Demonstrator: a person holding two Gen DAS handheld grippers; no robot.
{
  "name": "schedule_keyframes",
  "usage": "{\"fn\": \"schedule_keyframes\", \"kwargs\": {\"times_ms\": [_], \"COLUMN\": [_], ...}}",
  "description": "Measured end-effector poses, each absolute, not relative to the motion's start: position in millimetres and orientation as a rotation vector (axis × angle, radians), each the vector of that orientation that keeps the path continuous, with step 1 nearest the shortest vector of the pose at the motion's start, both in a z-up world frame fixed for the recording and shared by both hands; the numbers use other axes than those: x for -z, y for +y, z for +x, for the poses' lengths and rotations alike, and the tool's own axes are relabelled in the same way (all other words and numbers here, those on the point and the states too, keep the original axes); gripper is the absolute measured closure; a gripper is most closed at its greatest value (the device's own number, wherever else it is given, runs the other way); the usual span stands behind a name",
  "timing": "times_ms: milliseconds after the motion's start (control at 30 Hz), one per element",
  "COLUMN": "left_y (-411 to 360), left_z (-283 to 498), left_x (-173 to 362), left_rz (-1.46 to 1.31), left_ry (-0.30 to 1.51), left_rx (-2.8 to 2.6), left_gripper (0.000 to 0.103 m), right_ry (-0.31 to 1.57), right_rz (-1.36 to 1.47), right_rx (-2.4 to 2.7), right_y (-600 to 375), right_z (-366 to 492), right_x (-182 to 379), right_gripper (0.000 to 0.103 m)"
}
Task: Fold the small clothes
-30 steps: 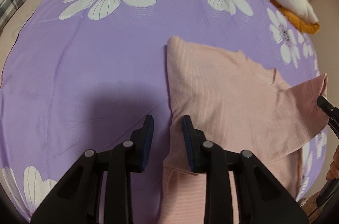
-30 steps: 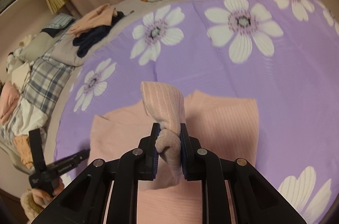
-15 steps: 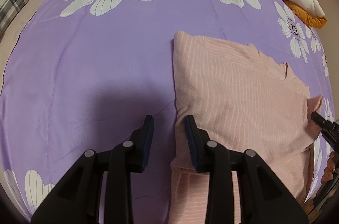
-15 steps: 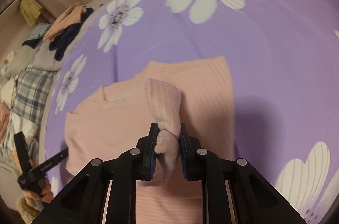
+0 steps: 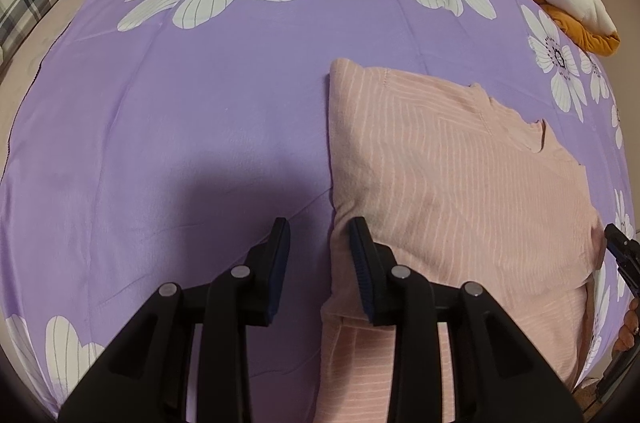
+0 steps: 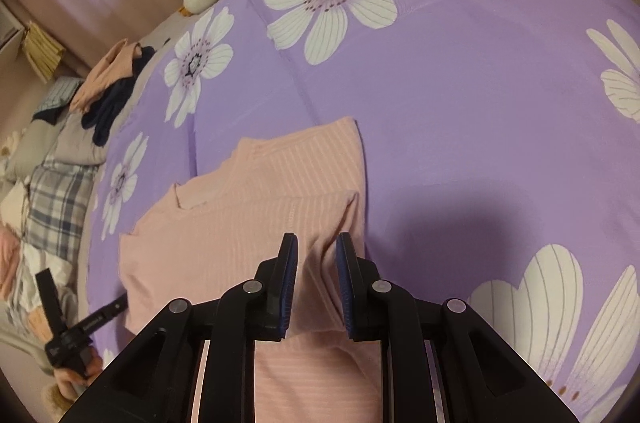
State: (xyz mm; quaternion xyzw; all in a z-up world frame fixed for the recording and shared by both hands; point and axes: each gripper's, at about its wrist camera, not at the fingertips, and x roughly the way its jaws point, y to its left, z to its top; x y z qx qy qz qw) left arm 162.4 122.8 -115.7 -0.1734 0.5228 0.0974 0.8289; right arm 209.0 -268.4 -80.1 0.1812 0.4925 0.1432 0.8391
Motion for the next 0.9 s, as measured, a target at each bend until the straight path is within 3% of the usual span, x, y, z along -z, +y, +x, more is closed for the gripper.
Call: {"fn": "schedule_keyframes", "kwargs": {"times_ms": [33, 100, 267, 300, 333, 367, 667, 900], "left_y": [122.9, 122.9, 122.5, 122.7, 122.8, 122.7, 122.5, 120.8], "left_z": [162.4, 162.4, 162.2, 162.5, 162.7, 162.5, 162.9, 163.4], "left_x": [115.8, 115.7, 115.8, 115.9, 115.9, 115.9, 116.0, 117.2], "left_rz": [-0.368, -0.369, -0.365, -0.366, -0.367, -0.366, -0.364, -0.360], "left_ry": [1.109, 1.109, 1.108, 1.108, 1.109, 1.109, 1.110, 1.106], "left_rx": [-0.206, -0.206, -0.208, -0.208, -0.208, -0.207, -0.205, -0.207], "left_gripper": [0.070, 0.070, 0.070, 0.070, 0.070, 0.070, 0.069, 0.068], "right_ry": [1.050, 1.061, 1.063, 1.058, 1.051, 1.044, 0.873, 0.994], "right_rz": [0.382, 0.373, 0.351, 0.336, 0.319, 0.302, 0.253, 0.246], "right_rx": [-0.306, -0.303, -0.303, -0.302, -0.297, -0.287, -0.276, -0.217], "right_y": [-267.0, -263.4, -256.0, -254.3, -252.4, -250.6, -250.1, -256.7], "right_z": [208.8, 208.1, 206.3, 206.2, 205.7, 205.4, 198.1, 210.6], "right_x": [81.8, 85.0, 90.1, 89.6, 88.2, 86.3, 36.7, 80.1], "right_gripper": [0.083, 0.069, 0.068, 0.074, 0.088, 0.093, 0.095, 0.095]}}
